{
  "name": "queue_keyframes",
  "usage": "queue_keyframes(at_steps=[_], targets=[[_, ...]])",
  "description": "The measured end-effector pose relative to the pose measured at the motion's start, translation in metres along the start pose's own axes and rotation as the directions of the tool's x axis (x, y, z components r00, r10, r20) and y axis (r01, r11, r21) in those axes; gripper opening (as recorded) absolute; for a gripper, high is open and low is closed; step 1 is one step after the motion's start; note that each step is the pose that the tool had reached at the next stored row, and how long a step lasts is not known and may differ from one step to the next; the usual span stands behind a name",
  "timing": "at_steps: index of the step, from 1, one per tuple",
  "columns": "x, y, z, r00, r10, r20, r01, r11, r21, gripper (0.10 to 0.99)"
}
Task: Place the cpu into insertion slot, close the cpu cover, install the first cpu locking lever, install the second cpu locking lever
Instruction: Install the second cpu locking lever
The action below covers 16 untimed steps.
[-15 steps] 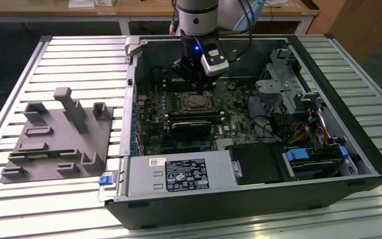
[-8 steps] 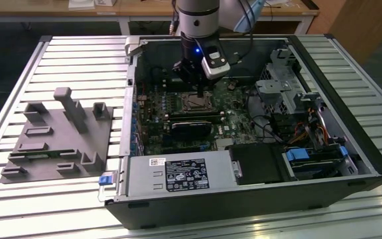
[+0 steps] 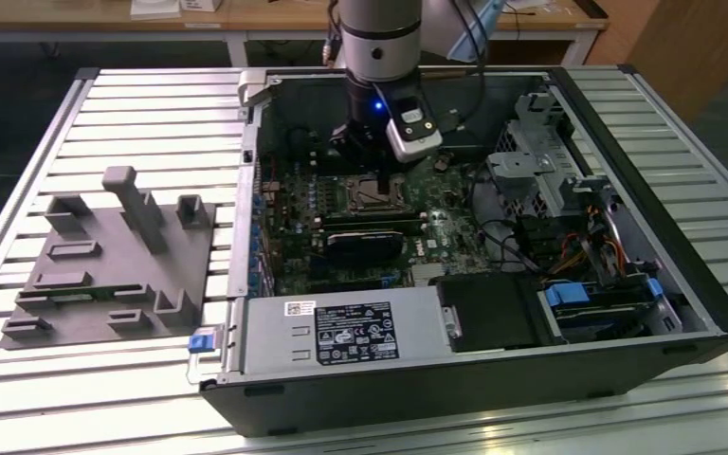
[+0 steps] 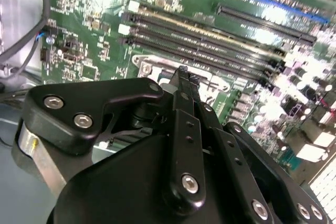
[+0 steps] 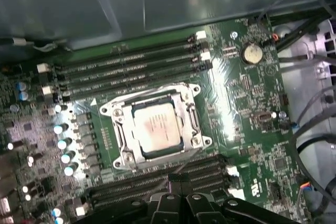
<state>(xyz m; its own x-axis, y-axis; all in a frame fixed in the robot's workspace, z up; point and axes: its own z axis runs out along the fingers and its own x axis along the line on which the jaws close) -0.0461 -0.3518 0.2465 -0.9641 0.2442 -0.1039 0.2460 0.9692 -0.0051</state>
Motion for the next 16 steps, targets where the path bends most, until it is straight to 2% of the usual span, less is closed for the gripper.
queue_keyframes(at_steps=[2,4,9,16], targets=[[-0.0009,-0.0038,0.0002,1.0000,0.000,-0.0013,0.000,1.0000,-0.004,0.106],[-0.0010,-0.0063,0.0008,1.0000,0.001,-0.0034,-0.001,0.9999,-0.013,0.106],[0.0026,-0.0089,0.0027,0.9999,-0.007,-0.0120,0.006,0.9988,-0.048,0.106],[0.0111,-0.0143,0.0064,0.9994,-0.033,-0.0151,0.032,0.9974,-0.065,0.106]])
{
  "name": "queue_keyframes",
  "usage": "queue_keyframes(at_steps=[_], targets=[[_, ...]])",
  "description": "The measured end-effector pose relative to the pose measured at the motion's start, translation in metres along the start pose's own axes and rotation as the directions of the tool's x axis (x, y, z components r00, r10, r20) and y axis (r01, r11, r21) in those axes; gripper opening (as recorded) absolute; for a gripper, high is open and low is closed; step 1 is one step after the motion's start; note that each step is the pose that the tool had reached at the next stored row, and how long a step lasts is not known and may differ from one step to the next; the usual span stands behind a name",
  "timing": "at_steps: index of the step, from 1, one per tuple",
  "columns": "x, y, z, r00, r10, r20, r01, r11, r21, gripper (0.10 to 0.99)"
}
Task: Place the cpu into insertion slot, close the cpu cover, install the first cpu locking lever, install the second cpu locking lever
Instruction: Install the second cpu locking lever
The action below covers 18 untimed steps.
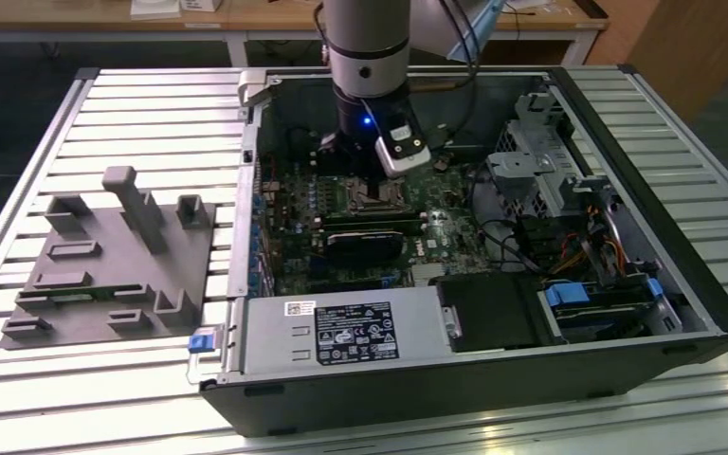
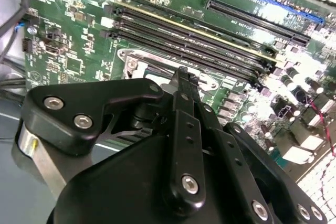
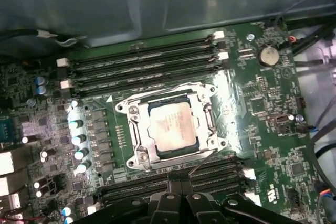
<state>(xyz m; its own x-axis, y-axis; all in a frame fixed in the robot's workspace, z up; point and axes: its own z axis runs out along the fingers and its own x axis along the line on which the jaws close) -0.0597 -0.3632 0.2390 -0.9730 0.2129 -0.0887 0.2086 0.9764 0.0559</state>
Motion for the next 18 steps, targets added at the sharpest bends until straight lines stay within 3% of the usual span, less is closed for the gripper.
queue_keyframes(at_steps=[6,12,18], targets=[[0.0024,-0.0023,0.0026,0.9984,-0.056,-0.0031,0.056,0.9984,-0.005,0.106],[0.0072,-0.0075,0.0086,0.9974,-0.072,-0.0051,0.072,0.9973,-0.008,0.106],[0.0117,-0.0112,0.0142,0.9963,-0.086,-0.0087,0.086,0.9961,-0.019,0.106]])
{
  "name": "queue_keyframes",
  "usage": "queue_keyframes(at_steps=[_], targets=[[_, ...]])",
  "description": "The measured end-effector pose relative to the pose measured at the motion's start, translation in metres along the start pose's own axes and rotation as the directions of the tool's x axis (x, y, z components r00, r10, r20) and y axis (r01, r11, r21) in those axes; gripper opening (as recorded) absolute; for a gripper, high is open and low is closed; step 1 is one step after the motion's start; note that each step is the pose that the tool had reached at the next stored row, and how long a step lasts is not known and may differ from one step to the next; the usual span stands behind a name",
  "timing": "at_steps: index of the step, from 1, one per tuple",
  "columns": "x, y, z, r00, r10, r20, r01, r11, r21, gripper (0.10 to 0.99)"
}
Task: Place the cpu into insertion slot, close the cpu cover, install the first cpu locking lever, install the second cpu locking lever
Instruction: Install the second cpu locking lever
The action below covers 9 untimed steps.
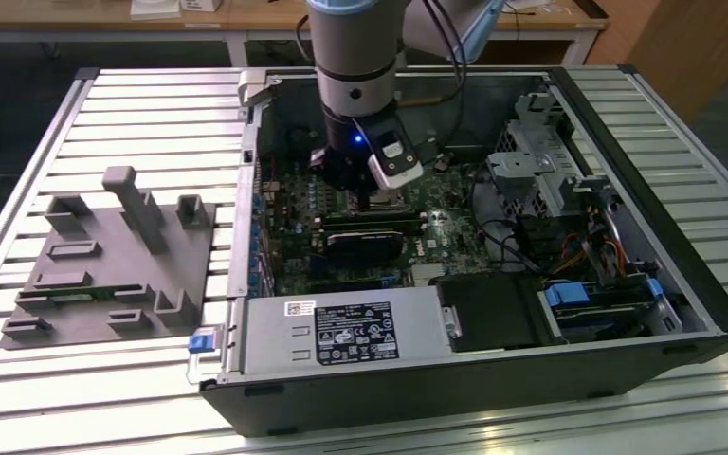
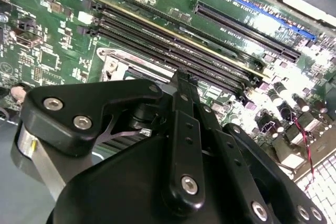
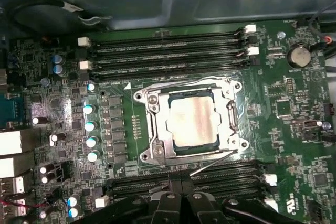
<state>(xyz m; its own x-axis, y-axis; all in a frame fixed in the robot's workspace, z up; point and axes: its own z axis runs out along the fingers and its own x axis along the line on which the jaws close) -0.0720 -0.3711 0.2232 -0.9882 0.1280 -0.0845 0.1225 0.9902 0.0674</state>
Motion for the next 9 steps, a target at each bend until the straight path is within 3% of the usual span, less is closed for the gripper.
queue_keyframes(at_steps=[9], targets=[[0.0056,-0.0045,0.0058,0.9999,-0.011,-0.0062,0.011,0.9992,-0.040,0.106]])
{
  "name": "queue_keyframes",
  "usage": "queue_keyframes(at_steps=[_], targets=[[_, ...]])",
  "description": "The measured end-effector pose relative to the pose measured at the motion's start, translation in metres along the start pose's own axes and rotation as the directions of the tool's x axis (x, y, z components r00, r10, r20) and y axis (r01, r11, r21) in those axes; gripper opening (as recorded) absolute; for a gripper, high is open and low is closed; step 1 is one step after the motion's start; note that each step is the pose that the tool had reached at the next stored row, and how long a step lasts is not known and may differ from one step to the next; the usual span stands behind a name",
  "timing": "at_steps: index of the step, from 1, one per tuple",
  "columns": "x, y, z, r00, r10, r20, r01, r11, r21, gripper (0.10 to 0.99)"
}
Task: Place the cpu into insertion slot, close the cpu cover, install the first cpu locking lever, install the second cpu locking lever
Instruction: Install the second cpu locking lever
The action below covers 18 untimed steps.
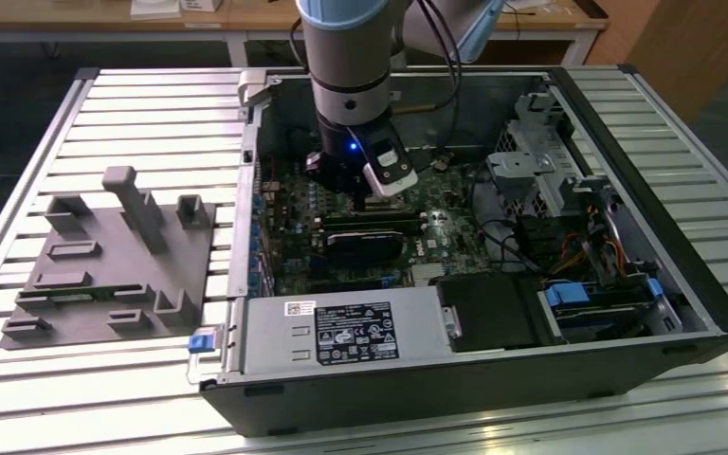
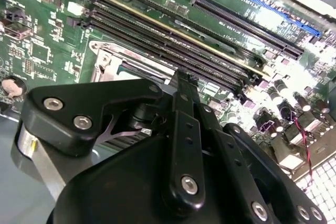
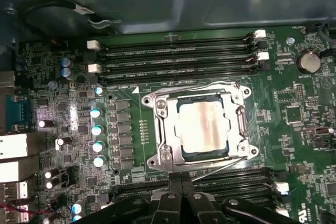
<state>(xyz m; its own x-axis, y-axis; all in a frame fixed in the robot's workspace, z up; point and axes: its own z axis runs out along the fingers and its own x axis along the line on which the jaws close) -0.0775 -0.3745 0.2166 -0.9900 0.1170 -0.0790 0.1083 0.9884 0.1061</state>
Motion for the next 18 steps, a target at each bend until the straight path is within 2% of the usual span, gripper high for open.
queue_keyframes(at_steps=[9,15,18], targets=[[0.0018,-0.0060,0.0015,1.0000,-0.002,-0.0005,0.002,1.0000,-0.002,0.106],[0.0071,-0.0089,0.0038,1.0000,-0.003,-0.0016,0.003,0.9999,-0.011,0.106],[0.0105,-0.0101,0.0054,1.0000,-0.003,-0.0030,0.003,0.9997,-0.023,0.106]])
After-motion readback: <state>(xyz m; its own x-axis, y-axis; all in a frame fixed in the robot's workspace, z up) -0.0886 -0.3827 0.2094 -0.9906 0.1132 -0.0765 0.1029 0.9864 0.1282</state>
